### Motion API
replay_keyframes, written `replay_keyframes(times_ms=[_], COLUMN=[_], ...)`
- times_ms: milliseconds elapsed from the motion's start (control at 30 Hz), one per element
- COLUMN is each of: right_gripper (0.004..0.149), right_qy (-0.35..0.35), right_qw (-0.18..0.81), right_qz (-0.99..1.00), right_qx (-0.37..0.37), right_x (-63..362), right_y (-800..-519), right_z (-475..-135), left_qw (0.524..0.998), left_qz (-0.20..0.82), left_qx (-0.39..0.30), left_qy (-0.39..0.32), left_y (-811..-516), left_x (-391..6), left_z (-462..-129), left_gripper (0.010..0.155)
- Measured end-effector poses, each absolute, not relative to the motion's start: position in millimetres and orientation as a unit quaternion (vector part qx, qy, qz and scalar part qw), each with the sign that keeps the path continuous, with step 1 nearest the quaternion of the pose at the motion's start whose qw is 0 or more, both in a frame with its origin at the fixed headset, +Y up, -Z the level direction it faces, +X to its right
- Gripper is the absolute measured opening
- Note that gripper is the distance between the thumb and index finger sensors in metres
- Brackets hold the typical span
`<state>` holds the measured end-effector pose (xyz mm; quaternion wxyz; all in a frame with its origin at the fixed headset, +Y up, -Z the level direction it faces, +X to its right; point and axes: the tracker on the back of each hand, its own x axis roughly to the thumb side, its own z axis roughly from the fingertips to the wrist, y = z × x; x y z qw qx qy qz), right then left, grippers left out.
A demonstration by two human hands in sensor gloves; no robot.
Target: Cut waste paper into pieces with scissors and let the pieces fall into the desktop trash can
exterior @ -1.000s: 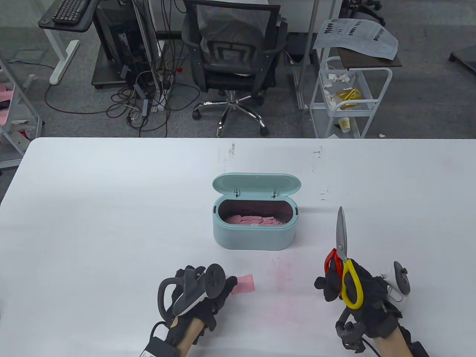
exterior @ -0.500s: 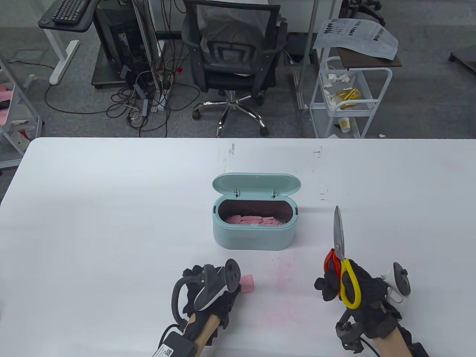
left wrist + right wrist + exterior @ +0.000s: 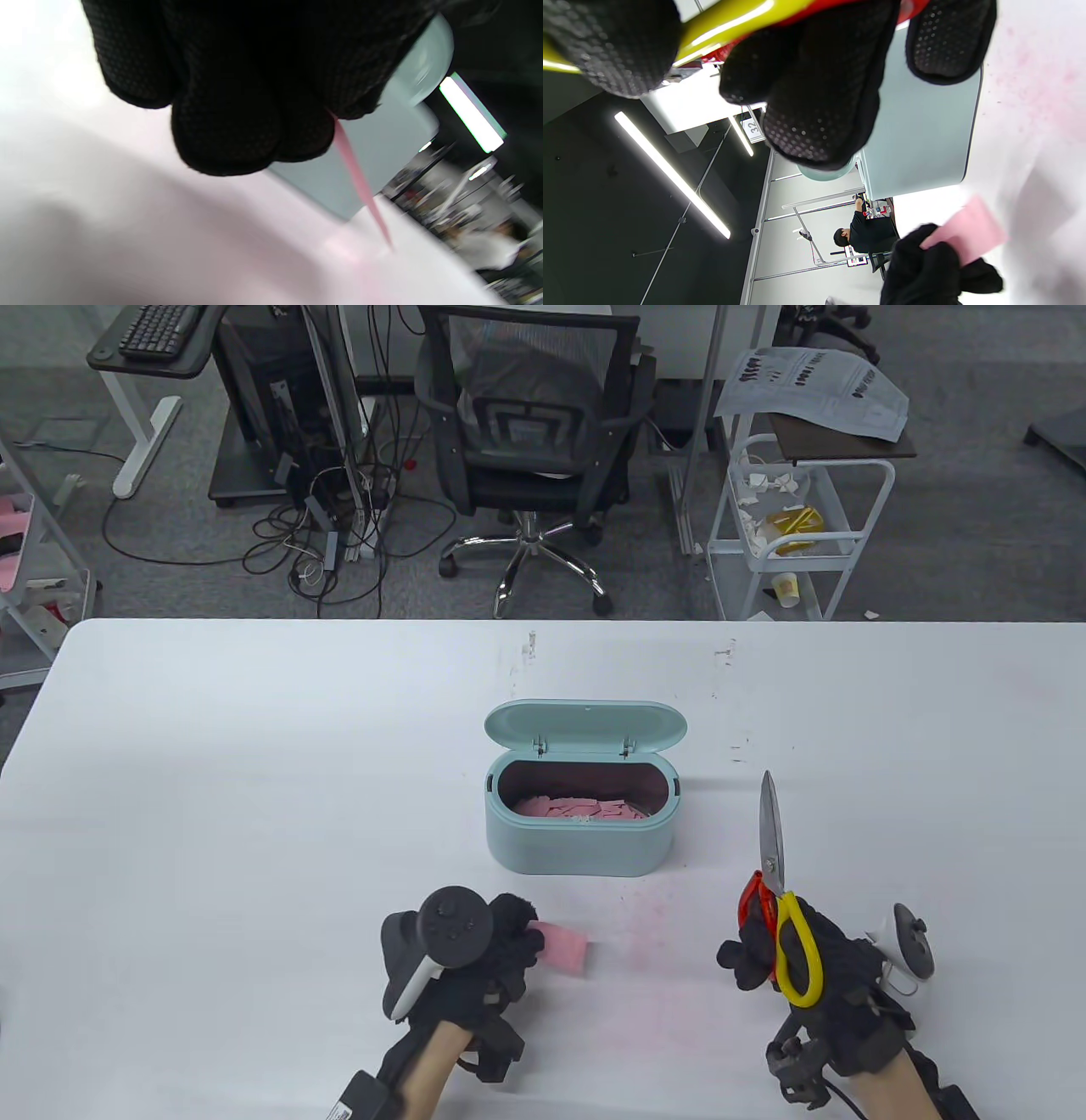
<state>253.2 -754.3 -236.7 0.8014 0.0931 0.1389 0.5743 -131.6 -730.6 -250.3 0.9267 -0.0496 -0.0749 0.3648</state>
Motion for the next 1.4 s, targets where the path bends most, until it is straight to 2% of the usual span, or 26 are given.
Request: replay_keyframes(times_ms=[100, 233, 433, 567, 767, 933, 1033, 1167, 1233, 1300, 1400], right_gripper=[0.068, 0.068, 0.071, 0.080, 0.084, 0.095, 0.099, 0.100, 0.099, 0.099, 0.099], right_qy=[0.138, 0.133, 0.128, 0.134, 0.146, 0.169, 0.178, 0.177, 0.193, 0.196, 0.186], right_qw=[0.801, 0.794, 0.785, 0.767, 0.750, 0.734, 0.724, 0.742, 0.750, 0.722, 0.675], right_qz=[0.576, 0.588, 0.602, 0.623, 0.639, 0.649, 0.657, 0.641, 0.629, 0.660, 0.711], right_qx=[0.089, 0.077, 0.075, 0.083, 0.088, 0.109, 0.110, 0.079, 0.070, 0.075, 0.071], right_x=[253, 253, 250, 245, 227, 184, 164, 147, 148, 152, 154], right_y=[-756, -758, -760, -758, -752, -736, -733, -747, -755, -761, -768], right_z=[-238, -240, -241, -243, -254, -274, -282, -284, -281, -276, -270], left_qw=[0.894, 0.865, 0.863, 0.849, 0.845, 0.836, 0.848, 0.828, 0.796, 0.767, 0.759], left_qz=[0.440, 0.481, 0.467, 0.481, 0.492, 0.514, 0.499, 0.536, 0.581, 0.621, 0.633], left_qx=[0.028, 0.127, 0.187, 0.219, 0.211, 0.190, 0.177, 0.163, 0.165, 0.156, 0.150], left_qy=[-0.085, -0.065, -0.037, -0.008, -0.007, 0.028, 0.026, 0.006, 0.022, 0.035, 0.044], left_y=[-713, -687, -664, -663, -676, -693, -697, -705, -714, -720, -720], left_x=[-141, -145, -136, -129, -124, -126, -127, -131, -136, -138, -138], left_z=[-251, -256, -279, -293, -312, -320, -322, -325, -324, -324, -324], left_gripper=[0.039, 0.039, 0.038, 0.038, 0.037, 0.037, 0.038, 0.038, 0.038, 0.038, 0.038])
